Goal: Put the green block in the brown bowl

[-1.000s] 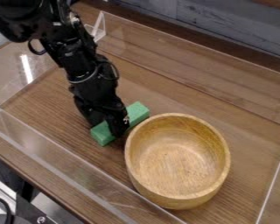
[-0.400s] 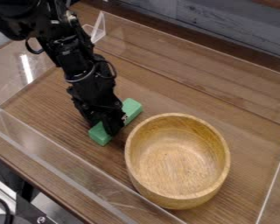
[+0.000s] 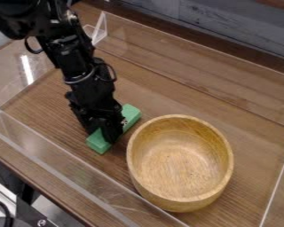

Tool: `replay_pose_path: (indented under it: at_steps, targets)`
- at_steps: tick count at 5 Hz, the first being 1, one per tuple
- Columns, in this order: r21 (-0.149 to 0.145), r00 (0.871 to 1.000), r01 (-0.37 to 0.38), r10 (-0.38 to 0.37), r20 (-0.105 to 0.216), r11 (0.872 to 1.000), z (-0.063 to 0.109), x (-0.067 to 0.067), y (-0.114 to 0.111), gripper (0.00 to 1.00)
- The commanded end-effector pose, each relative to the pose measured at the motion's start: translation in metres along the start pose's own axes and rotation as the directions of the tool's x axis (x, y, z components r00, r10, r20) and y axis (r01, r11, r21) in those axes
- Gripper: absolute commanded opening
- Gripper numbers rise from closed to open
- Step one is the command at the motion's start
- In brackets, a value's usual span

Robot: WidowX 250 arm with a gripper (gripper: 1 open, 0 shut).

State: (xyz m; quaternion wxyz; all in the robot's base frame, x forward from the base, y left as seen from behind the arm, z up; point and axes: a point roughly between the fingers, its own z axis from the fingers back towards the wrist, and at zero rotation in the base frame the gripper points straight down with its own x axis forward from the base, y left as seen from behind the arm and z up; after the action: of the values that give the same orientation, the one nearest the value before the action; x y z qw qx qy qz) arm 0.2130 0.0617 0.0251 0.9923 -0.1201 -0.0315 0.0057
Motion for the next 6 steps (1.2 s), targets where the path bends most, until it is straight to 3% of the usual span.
replay_pose_path:
  at_steps: [1, 2, 3, 4, 6]
  targets:
    - [0.024, 0.999, 0.000, -0.001, 0.047, 1.000, 0.019, 0.010, 0.004, 0.00]
    - [0.020, 0.999, -0.007, 0.006, 0.042, 1.000, 0.026, 0.010, 0.003, 0.00]
    - [0.016, 0.999, -0.031, 0.030, 0.016, 0.999, 0.037, 0.008, -0.003, 0.00]
    - [0.020, 0.998, -0.057, 0.057, -0.002, 0.998, 0.058, 0.007, -0.015, 0.00]
    - [0.034, 0.997, -0.081, 0.080, 0.017, 0.996, 0.130, 0.008, -0.068, 0.00]
